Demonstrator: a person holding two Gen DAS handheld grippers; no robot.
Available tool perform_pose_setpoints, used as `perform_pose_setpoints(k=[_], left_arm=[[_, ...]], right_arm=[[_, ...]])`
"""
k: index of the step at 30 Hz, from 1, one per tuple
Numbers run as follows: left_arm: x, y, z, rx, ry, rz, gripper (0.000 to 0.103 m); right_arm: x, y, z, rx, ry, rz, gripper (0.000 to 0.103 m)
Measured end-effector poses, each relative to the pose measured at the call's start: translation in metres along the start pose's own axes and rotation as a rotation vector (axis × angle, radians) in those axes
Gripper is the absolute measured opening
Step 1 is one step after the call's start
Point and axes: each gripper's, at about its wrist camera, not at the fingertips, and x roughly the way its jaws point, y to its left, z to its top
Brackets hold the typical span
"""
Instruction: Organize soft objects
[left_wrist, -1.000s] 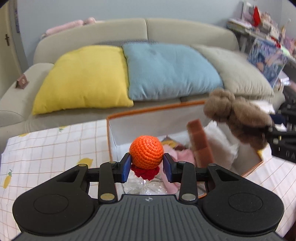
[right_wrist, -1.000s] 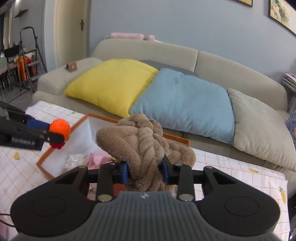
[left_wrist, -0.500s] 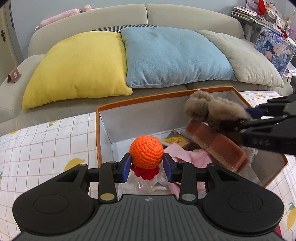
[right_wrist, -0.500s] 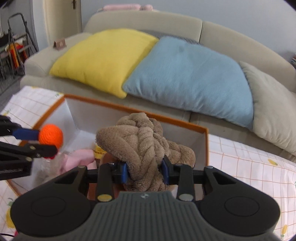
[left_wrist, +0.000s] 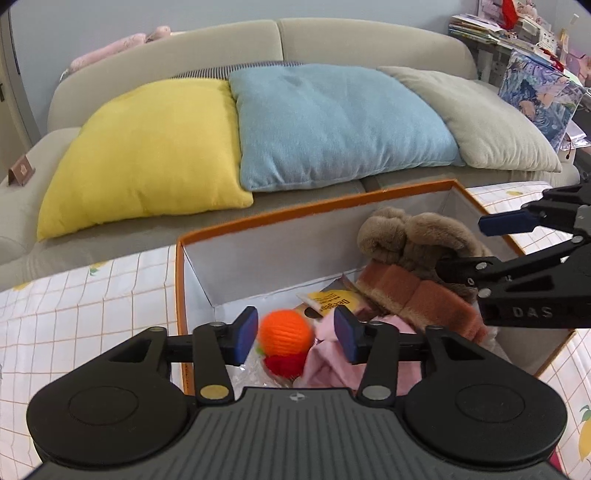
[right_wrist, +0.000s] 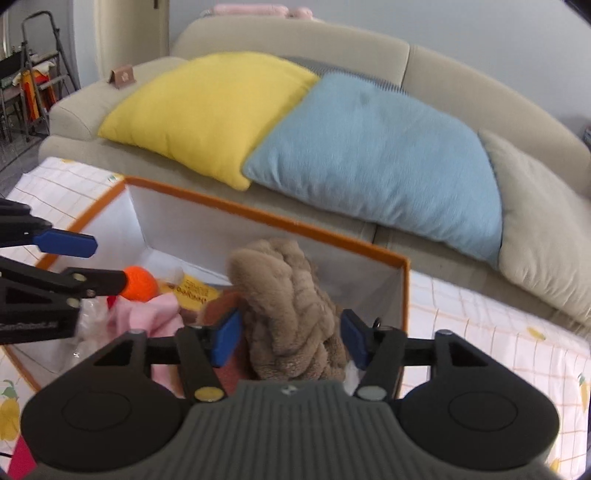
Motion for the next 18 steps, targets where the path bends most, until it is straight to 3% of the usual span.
perform_pose_setpoints(k=[8,18], left_arm=[[-0.062,-0.015,0.001,0.014,-0.110,0.016,0.073],[-0.168,-0.060,-0.023,0.018,-0.307,0.149,0.080]], right_arm=[[-0.070,0.004,-0.004,0.001,-0.116,0.027,0.080],[-0.189,0.004,-0.041,0.067,-0.247,0.075,0.091]])
